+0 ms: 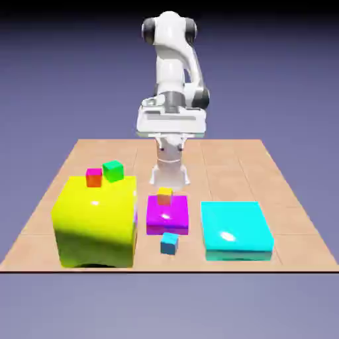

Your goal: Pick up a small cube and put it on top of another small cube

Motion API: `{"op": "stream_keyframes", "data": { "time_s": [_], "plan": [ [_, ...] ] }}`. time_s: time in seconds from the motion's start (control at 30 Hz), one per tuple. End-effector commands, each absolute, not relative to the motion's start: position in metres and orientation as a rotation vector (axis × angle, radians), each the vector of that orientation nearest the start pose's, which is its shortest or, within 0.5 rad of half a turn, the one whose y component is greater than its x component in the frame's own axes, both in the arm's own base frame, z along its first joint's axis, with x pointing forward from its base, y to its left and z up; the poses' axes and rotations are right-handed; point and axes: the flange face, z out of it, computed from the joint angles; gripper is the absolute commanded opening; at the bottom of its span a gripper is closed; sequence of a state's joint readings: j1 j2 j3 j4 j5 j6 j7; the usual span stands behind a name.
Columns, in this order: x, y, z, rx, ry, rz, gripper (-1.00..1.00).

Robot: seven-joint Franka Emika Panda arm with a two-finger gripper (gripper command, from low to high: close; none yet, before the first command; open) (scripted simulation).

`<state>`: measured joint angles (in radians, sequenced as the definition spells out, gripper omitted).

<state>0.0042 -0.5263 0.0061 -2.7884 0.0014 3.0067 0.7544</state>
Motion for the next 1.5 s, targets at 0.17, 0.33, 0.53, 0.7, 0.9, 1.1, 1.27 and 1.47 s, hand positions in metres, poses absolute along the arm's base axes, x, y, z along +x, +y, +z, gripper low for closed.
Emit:
{"op": "stream_keyframes", "data": {
  "time_s": [0.17,0.33,0.53,0.7,0.9,1.1,1.27,1.47],
  "plan": [
    [0.437,0.000,0.387,-2.640,1.157,-0.656,0.00],
    [0.460,-0.003,0.330,-2.712,1.300,-0.366,0.00],
    [0.475,-0.007,0.255,-2.756,1.464,0.004,0.00],
    [0.478,-0.008,0.192,-2.757,1.583,0.319,0.00],
    [0.468,-0.005,0.123,-2.757,1.583,0.319,0.00],
    [0.477,-0.007,0.183,-2.757,1.584,0.319,-1.00],
    [0.463,0.014,0.232,-2.927,1.353,0.298,-1.00],
    [0.419,0.015,0.278,-3.004,1.271,0.288,-1.00]
  ]
}}
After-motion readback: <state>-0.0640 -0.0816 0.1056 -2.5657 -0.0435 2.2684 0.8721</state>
